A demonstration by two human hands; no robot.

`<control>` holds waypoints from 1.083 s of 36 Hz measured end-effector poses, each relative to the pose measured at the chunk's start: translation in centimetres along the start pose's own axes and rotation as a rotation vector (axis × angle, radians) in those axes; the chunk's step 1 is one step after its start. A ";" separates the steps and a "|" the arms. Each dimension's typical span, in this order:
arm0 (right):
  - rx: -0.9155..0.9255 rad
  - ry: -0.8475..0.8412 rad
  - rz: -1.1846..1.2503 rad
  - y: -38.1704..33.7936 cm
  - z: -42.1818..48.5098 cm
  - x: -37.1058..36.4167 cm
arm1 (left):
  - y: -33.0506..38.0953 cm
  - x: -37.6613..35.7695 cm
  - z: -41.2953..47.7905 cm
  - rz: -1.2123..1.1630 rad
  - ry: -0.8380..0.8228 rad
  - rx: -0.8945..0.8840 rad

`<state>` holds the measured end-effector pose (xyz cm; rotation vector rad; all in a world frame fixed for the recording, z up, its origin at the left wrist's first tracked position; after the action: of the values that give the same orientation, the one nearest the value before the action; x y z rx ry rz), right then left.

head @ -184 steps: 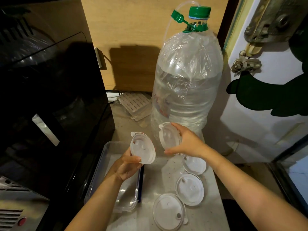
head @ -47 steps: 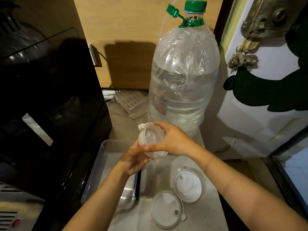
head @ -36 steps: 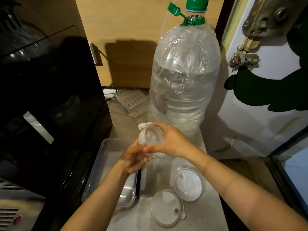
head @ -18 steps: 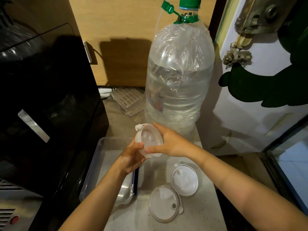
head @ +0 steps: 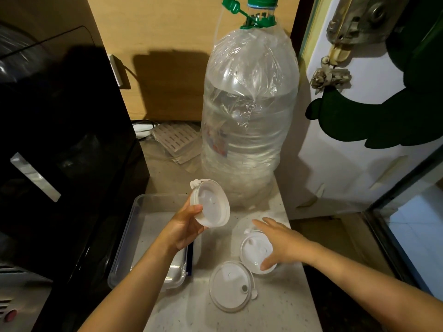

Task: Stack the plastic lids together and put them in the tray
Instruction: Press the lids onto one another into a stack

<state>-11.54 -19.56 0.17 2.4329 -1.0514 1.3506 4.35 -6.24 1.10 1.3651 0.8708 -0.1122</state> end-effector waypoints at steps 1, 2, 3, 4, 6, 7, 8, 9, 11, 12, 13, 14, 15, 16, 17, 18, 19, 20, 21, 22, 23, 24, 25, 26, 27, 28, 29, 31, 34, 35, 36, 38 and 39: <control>-0.007 0.002 -0.024 0.1 0.0 -0.5 | -0.1 0.0 0.0 0.011 -0.004 0.002; -0.013 0.006 -0.045 0.2 0.1 -1.0 | -0.1 0.0 0.0 0.019 -0.009 0.003; -0.018 0.009 -0.061 0.3 0.1 -1.4 | -0.1 0.0 0.0 0.023 -0.014 0.006; -0.022 0.011 -0.071 0.3 0.2 -1.8 | -0.2 0.0 0.0 0.025 -0.019 0.010; -0.019 0.021 -0.082 0.2 0.3 -2.2 | -0.2 0.0 0.0 0.027 -0.026 0.017; -0.017 0.024 -0.083 0.2 0.4 -2.4 | -0.3 0.0 0.0 0.028 -0.025 0.021; -0.016 0.028 -0.084 0.1 0.4 -2.5 | -0.3 0.0 -0.1 0.031 -0.023 0.025; -0.015 0.032 -0.085 0.0 0.4 -2.5 | -0.4 0.1 -0.1 0.031 -0.021 0.028; -0.012 0.042 -0.087 -0.1 0.4 -2.6 | -0.4 0.1 -0.2 0.026 -0.021 0.035; -0.011 0.046 -0.086 -0.2 0.4 -2.7 | -0.5 0.1 -0.2 0.025 -0.021 0.038; -0.010 0.051 -0.086 -0.3 0.4 -2.7 | -0.6 0.1 -0.2 0.027 -0.023 0.040; -0.011 0.055 -0.085 -0.4 0.5 -2.8 | -0.6 0.1 -0.2 0.030 -0.022 0.043; -0.011 0.061 -0.086 -0.4 0.5 -2.8 | -0.7 0.1 -0.2 0.034 -0.021 0.044; -0.012 0.067 -0.086 -0.5 0.6 -2.9 | -0.7 0.1 -0.3 0.038 -0.020 0.045; -0.013 0.071 -0.087 -0.5 0.6 -3.0 | -0.7 0.1 -0.3 0.042 -0.020 0.046; -0.014 0.075 -0.088 -0.5 0.7 -3.0 | -0.8 0.0 -0.3 0.045 -0.021 0.046; -0.013 0.080 -0.089 -0.5 0.8 -3.0 | -0.8 0.0 -0.3 0.046 -0.020 0.047; -0.012 0.084 -0.089 -0.5 0.9 -3.0 | -0.8 0.0 -0.4 0.046 -0.018 0.049; -0.009 0.088 -0.089 -0.5 1.0 -3.0 | -0.9 0.1 -0.4 0.045 -0.015 0.052; -0.007 0.092 -0.089 -0.5 1.1 -2.9 | -0.9 0.2 -0.3 0.044 -0.012 0.056; -0.007 0.094 -0.091 -0.4 1.1 -2.9 | -1.0 0.2 -0.3 0.045 -0.009 0.058; -0.011 0.096 -0.092 -0.3 1.1 -2.8 | -1.0 0.3 -0.3 0.046 -0.008 0.060; -0.017 0.098 -0.092 -0.2 1.1 -2.6 | -1.0 0.4 -0.3 0.050 -0.010 0.062; -0.025 0.101 -0.091 -0.1 1.1 -2.4 | -1.1 0.4 -0.4 0.051 -0.011 0.063; -0.031 0.108 -0.090 0.1 1.1 -2.1 | -1.1 0.4 -0.4 0.049 -0.010 0.063; -0.038 0.114 -0.089 0.2 1.1 -1.8 | -1.1 0.5 -0.4 0.045 -0.008 0.062; -0.045 0.122 -0.091 0.4 1.1 -1.4 | -1.1 0.5 -0.4 0.044 -0.006 0.062; -0.061 0.140 -0.094 0.7 1.1 -0.6 | -1.1 0.7 -0.4 0.051 -0.001 0.065; -0.084 0.172 -0.083 1.2 1.0 0.8 | -1.2 0.8 -0.4 0.058 0.002 0.070; -0.088 0.181 -0.080 1.2 1.0 1.2 | -1.2 0.7 -0.4 0.061 0.003 0.072; -0.091 0.189 -0.078 1.3 1.0 1.6 | -1.2 0.8 -0.3 0.064 0.004 0.073; -0.092 0.203 -0.070 1.3 0.9 2.2 | -1.2 0.7 -0.3 0.068 0.001 0.075; -0.090 0.213 -0.061 1.2 0.8 2.6 | -1.2 0.7 -0.3 0.069 0.001 0.075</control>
<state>-10.91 -22.06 1.53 2.1816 -0.9560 1.4697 4.04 -5.97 -0.24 1.4637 0.8264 -0.0919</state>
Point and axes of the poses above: each hand's wrist, its own z-axis towards the middle knuckle, its own x-axis out of the back of the hand, y = z × x, the point moved 4 cm from there along z, towards the middle knuckle, and after that the axes turned 10 degrees about -x, right-handed, at the moved point
